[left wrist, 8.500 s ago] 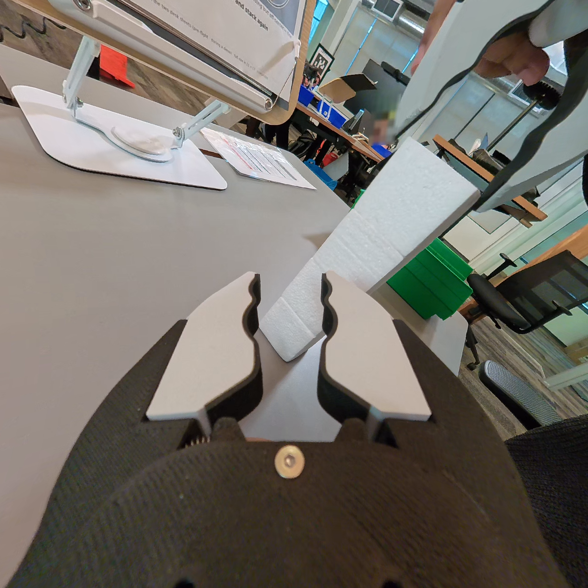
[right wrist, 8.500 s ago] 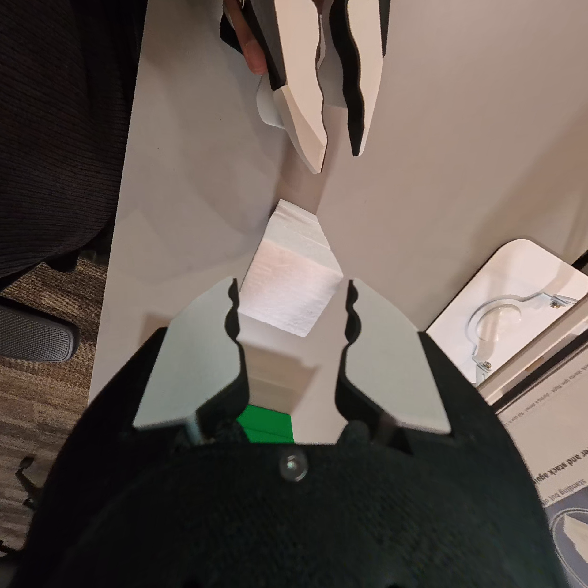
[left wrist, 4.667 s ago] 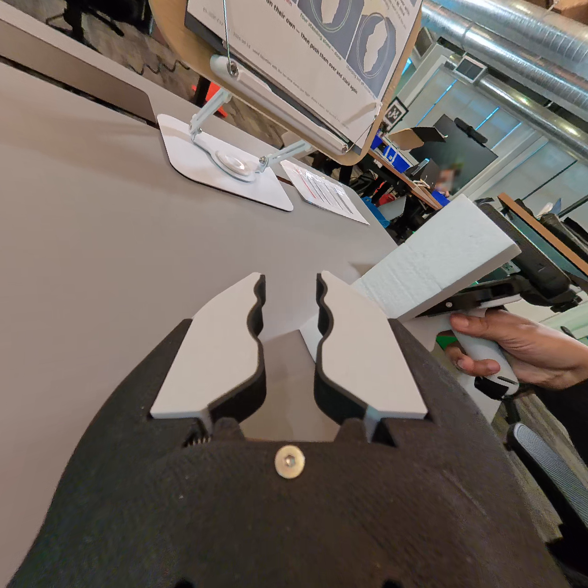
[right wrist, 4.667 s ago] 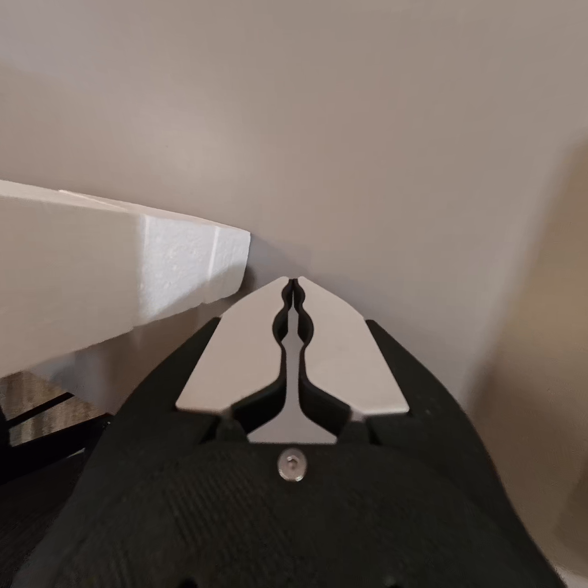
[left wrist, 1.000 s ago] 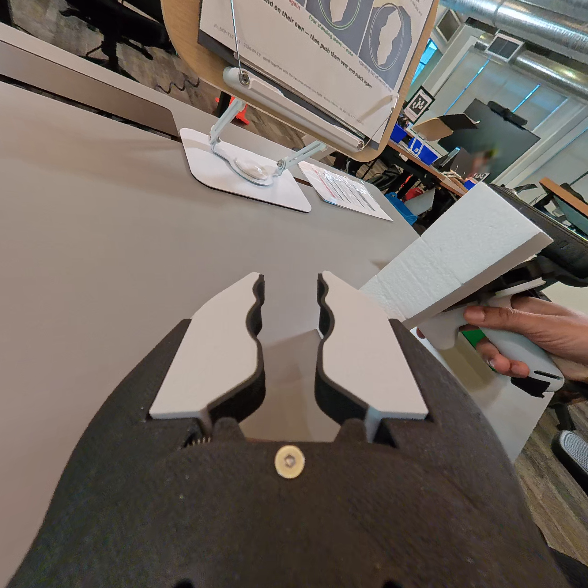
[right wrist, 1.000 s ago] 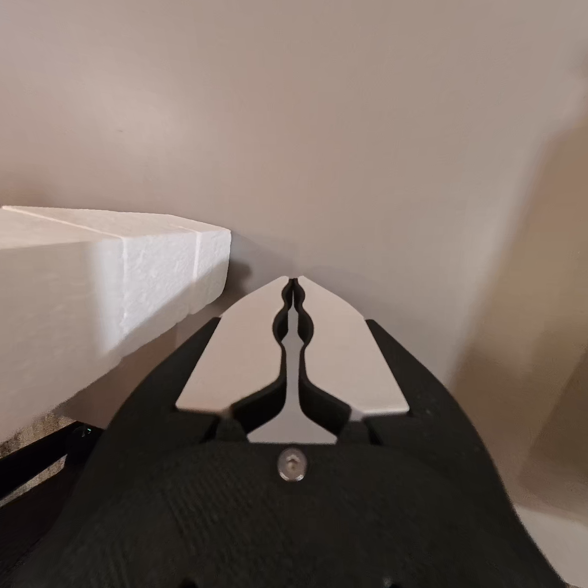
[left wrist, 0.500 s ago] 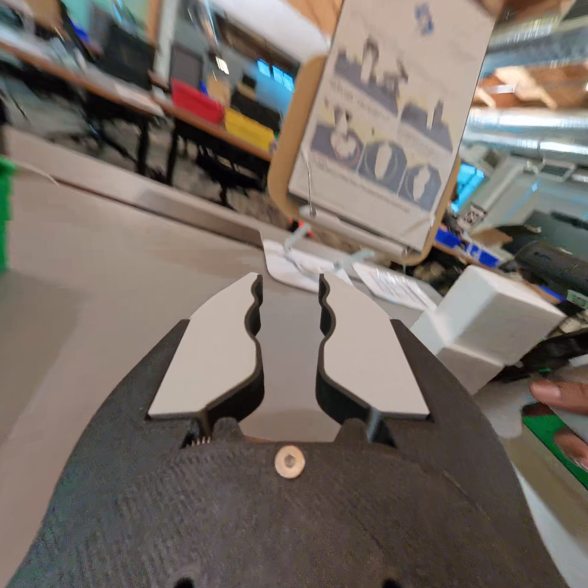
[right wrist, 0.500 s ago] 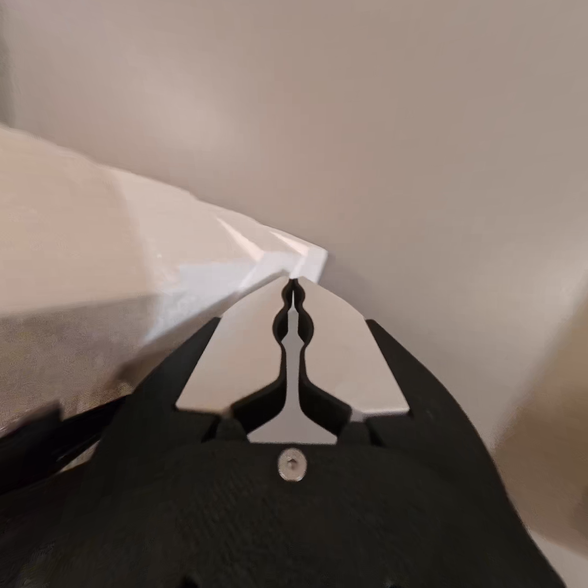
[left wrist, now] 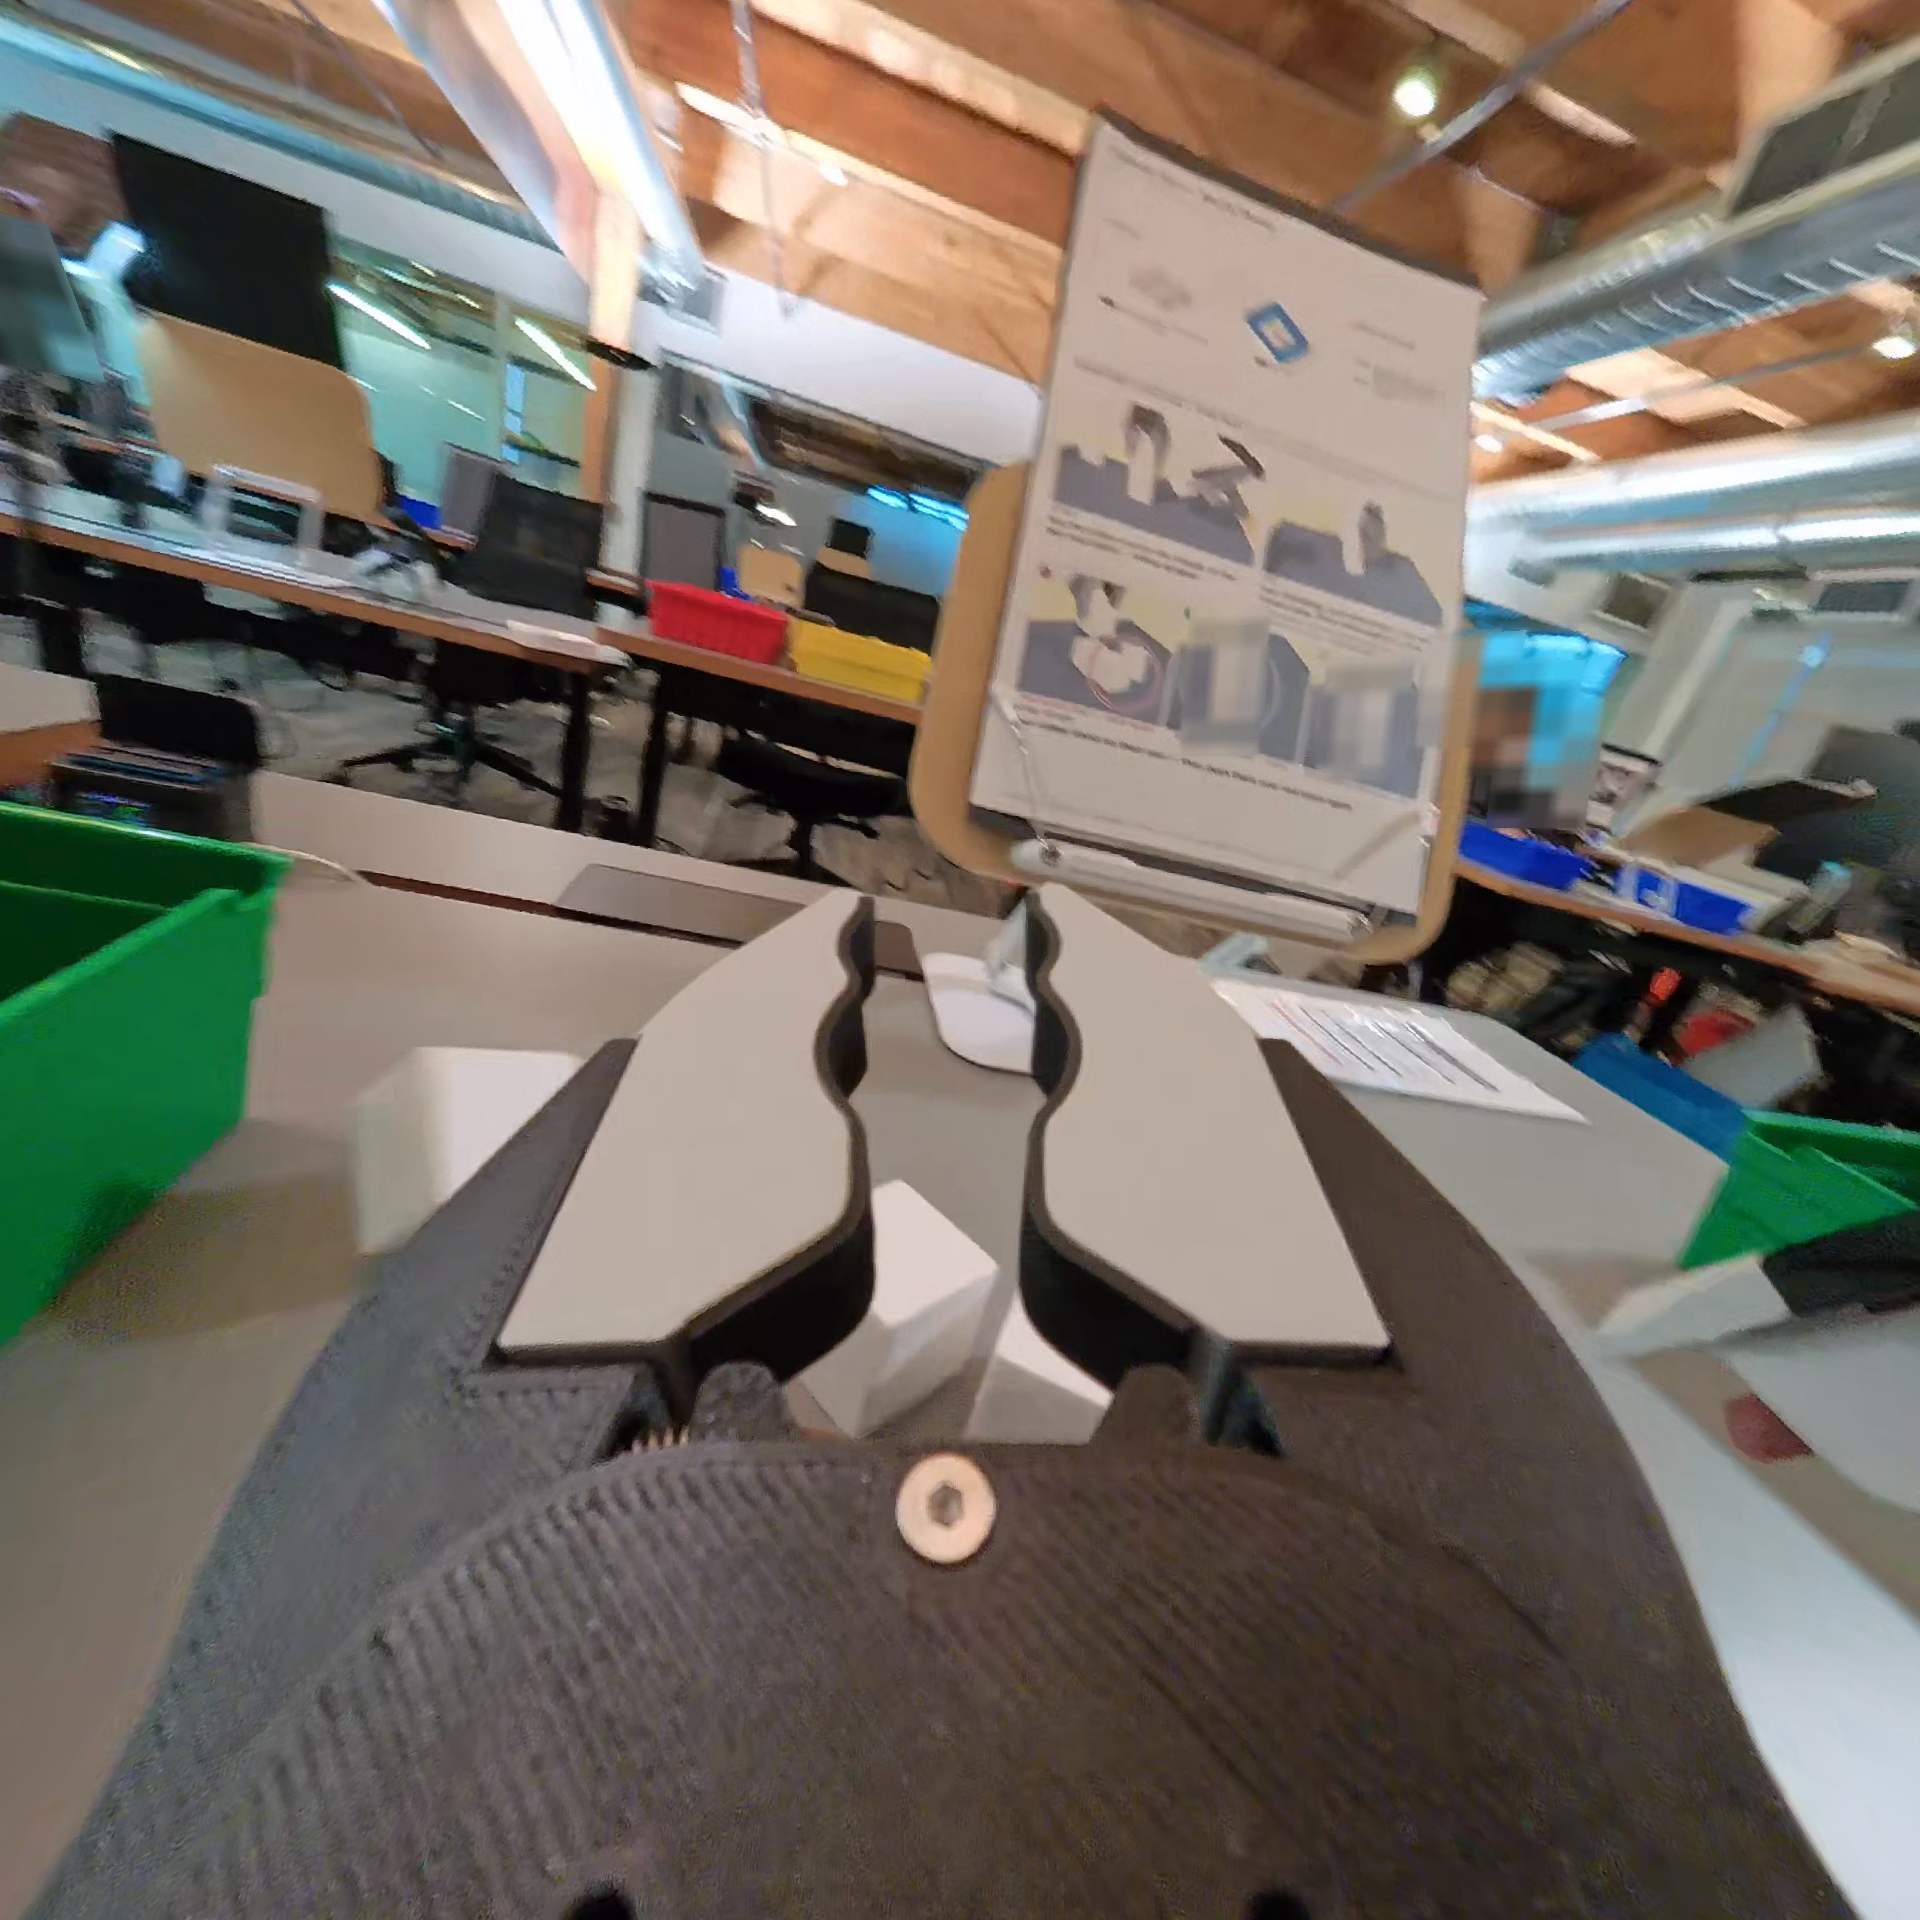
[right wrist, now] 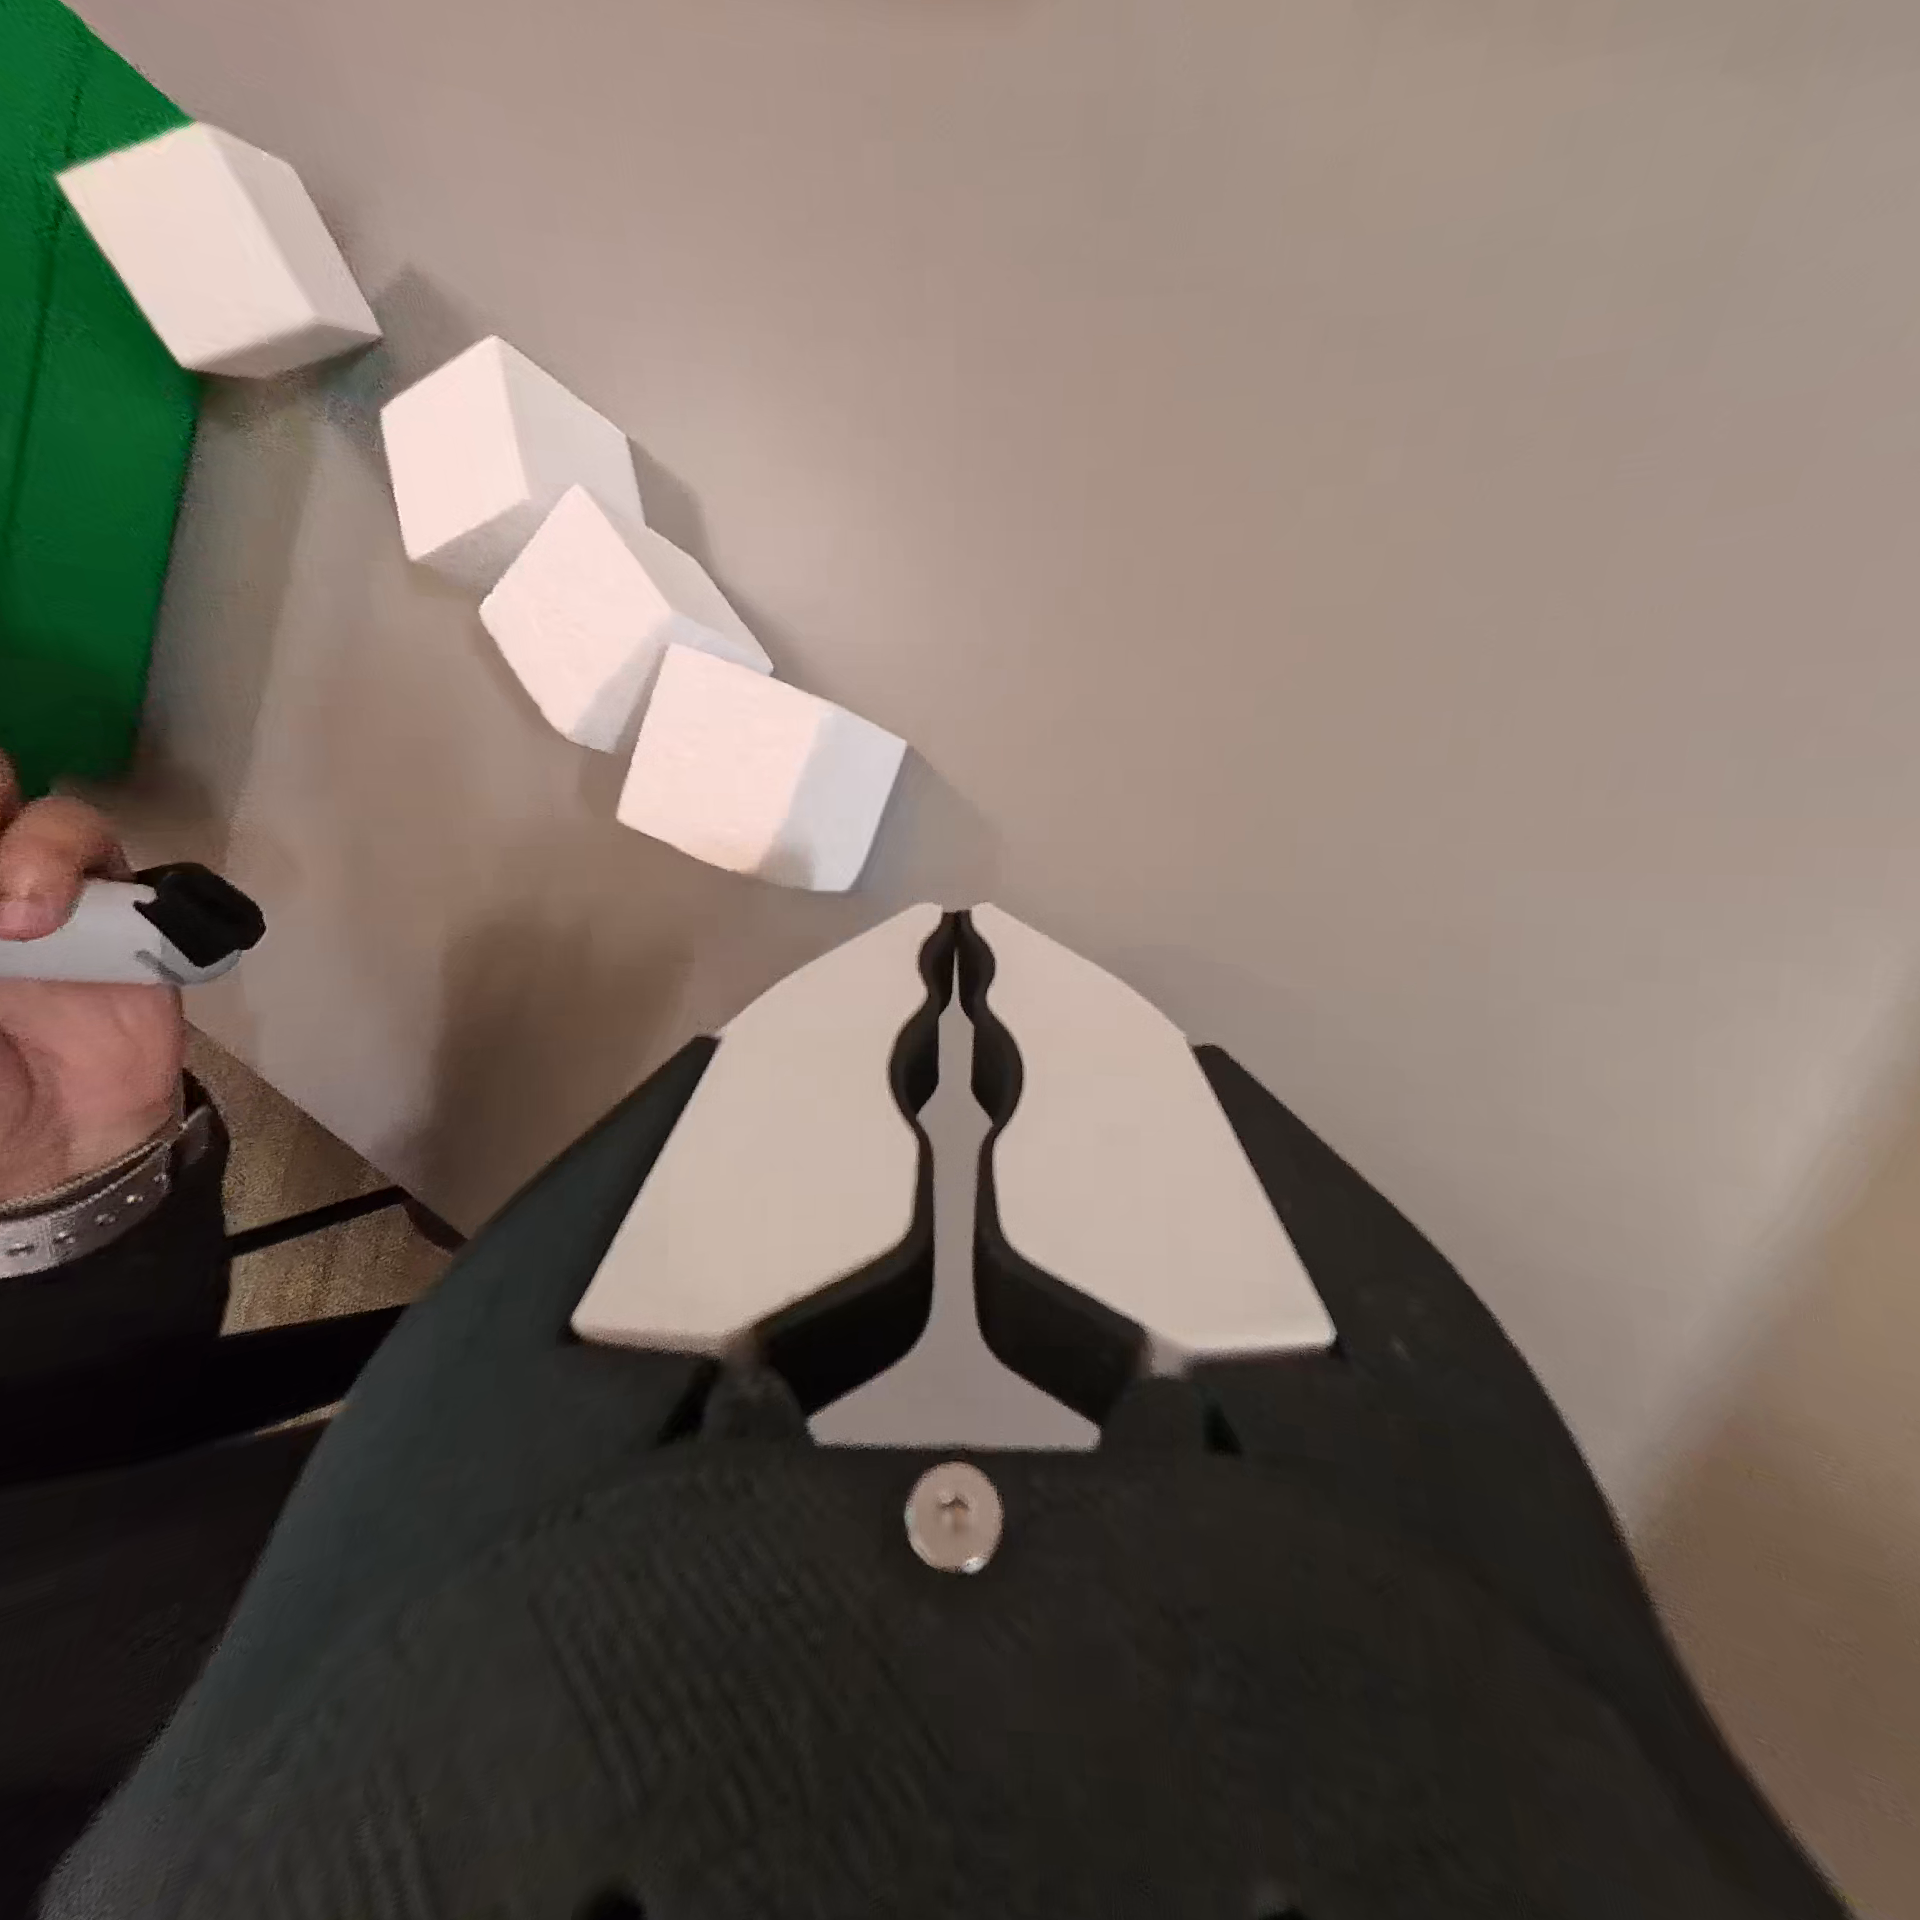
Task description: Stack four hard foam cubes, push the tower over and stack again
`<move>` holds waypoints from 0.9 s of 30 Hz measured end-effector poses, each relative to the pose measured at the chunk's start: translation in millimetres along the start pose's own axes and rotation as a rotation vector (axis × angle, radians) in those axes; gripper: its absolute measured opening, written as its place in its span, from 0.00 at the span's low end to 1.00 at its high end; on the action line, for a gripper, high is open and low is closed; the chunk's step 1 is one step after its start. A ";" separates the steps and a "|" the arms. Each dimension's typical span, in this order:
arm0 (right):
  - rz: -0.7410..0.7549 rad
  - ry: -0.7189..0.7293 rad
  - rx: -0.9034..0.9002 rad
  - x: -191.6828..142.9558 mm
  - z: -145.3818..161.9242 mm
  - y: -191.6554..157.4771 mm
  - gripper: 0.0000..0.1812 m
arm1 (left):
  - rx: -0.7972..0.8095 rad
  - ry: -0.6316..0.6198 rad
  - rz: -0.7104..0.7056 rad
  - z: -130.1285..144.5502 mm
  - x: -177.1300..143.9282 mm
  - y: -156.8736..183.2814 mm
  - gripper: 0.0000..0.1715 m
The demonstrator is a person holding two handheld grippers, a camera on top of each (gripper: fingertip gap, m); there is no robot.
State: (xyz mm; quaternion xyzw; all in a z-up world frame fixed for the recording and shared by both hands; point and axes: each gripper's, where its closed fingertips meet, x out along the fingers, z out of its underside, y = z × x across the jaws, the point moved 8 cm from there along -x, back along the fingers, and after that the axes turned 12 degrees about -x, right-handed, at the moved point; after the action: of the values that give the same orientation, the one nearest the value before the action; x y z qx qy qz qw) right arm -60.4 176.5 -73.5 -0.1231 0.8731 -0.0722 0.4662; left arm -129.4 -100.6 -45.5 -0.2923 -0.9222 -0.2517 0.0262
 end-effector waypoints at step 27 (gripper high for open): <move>-0.249 0.816 -0.218 -34.2 43.3 9.2 0.13 | 0.166 -0.393 0.202 55.3 5.9 28.5 0.22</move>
State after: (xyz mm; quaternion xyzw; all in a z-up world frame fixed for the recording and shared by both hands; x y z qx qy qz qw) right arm -7.4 194.4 -72.5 -0.2371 0.9668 -0.0778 0.0550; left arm -113.1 -51.0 -79.8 -0.4236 -0.8931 -0.1094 -0.1048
